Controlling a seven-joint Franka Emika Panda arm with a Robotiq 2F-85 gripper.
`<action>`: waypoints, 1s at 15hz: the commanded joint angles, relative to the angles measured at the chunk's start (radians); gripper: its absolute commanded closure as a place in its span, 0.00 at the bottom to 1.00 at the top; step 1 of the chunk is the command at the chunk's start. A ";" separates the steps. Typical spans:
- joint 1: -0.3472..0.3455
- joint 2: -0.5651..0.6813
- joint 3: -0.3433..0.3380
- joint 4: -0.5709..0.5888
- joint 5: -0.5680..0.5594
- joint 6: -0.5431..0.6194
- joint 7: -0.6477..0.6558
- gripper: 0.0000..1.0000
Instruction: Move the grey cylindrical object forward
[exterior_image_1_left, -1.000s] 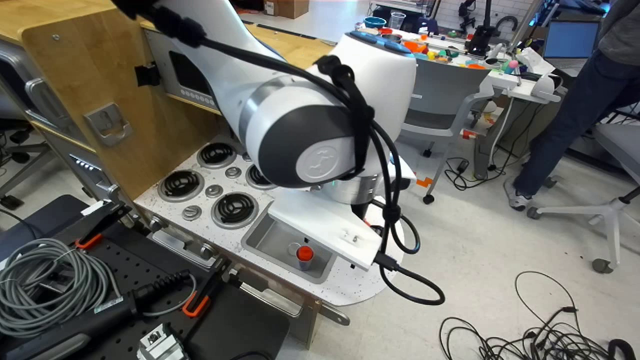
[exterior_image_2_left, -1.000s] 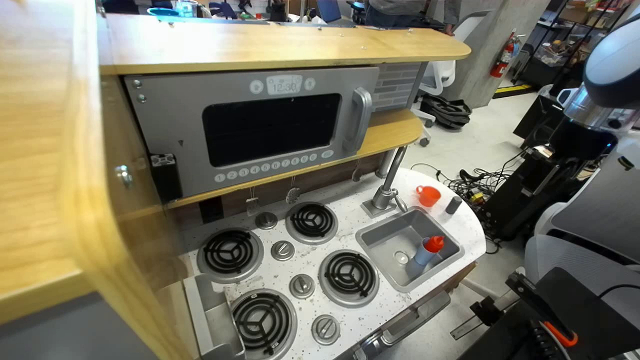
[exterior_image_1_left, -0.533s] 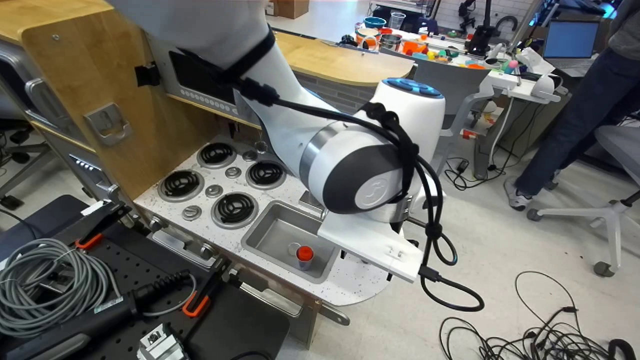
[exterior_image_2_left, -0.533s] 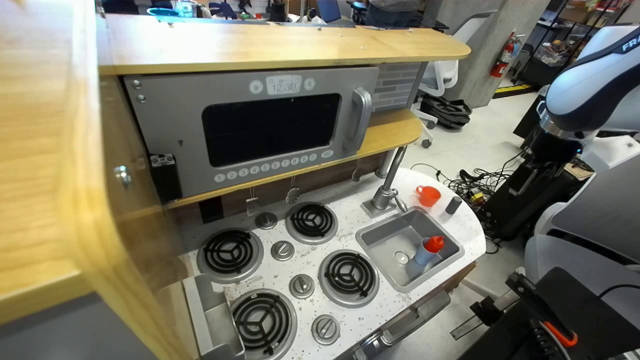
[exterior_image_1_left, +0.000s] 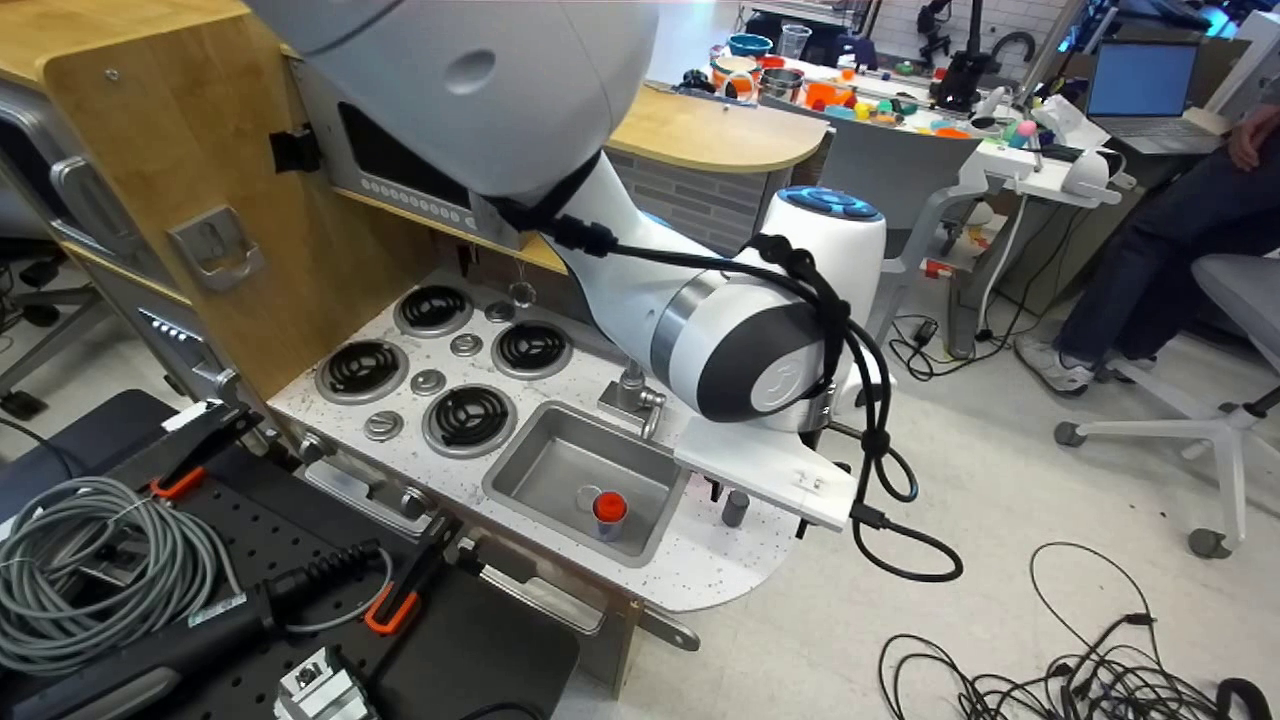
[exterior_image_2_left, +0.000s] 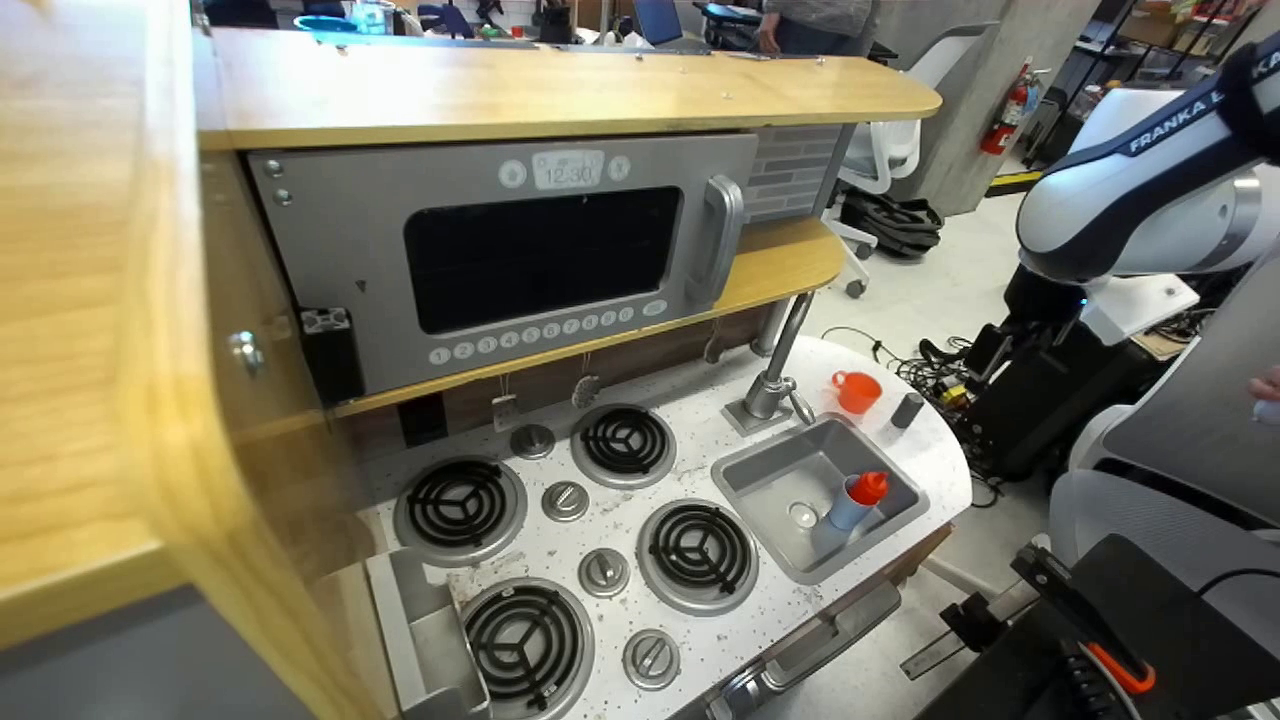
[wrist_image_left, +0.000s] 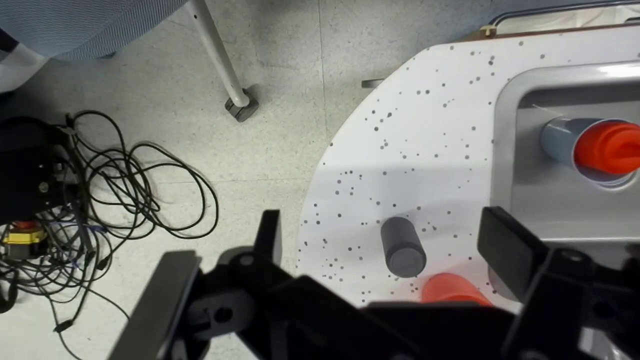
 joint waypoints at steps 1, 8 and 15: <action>0.002 0.116 0.011 0.163 -0.035 -0.053 0.048 0.00; 0.018 0.237 0.023 0.310 -0.055 -0.109 0.061 0.00; 0.034 0.307 0.009 0.385 -0.070 -0.134 0.077 0.00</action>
